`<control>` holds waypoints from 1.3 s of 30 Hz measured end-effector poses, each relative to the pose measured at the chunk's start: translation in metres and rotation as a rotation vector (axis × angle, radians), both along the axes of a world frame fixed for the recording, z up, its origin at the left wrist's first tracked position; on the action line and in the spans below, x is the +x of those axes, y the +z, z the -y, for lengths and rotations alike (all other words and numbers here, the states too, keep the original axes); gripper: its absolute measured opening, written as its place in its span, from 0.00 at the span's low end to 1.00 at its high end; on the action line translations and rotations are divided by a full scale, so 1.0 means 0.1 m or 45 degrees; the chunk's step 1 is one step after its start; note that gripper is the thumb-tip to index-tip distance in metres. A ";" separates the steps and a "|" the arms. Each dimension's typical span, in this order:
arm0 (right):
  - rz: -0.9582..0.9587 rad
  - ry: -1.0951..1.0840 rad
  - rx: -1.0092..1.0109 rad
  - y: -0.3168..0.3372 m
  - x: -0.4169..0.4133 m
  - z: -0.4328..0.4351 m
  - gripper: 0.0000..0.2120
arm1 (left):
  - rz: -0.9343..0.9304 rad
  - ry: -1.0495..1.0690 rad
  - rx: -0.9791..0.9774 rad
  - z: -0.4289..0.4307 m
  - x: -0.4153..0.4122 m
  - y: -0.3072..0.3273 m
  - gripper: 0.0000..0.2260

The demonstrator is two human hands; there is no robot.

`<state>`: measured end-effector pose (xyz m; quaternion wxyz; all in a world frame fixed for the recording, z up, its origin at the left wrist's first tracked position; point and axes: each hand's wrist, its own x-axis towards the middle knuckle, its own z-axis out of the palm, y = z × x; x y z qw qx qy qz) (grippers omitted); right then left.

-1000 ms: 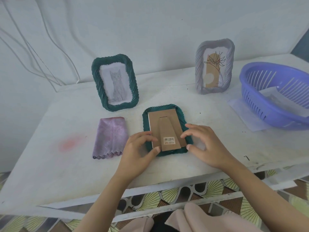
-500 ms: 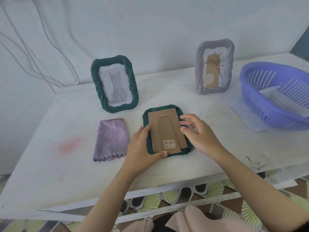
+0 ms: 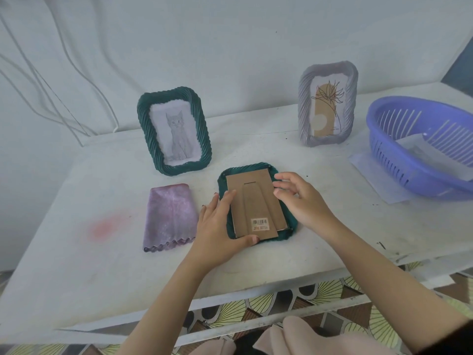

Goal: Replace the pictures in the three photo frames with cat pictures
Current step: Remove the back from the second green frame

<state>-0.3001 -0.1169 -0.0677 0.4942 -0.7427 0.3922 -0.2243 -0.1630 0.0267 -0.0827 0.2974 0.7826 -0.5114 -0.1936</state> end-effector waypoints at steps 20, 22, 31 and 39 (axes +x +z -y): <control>0.191 -0.003 0.040 0.00 0.05 0.05 0.11 | 0.009 -0.050 -0.128 -0.01 0.02 -0.08 0.37; 0.172 0.022 -0.004 0.02 0.03 0.05 0.11 | -0.022 -0.048 -0.130 -0.02 0.02 -0.07 0.36; 0.150 0.061 -0.082 0.00 -0.05 -0.06 0.15 | -0.094 -0.065 -0.215 -0.05 0.02 -0.04 0.32; 0.336 -0.159 0.048 0.01 -0.12 0.03 0.14 | 0.023 -0.076 -0.151 -0.05 0.03 -0.10 0.43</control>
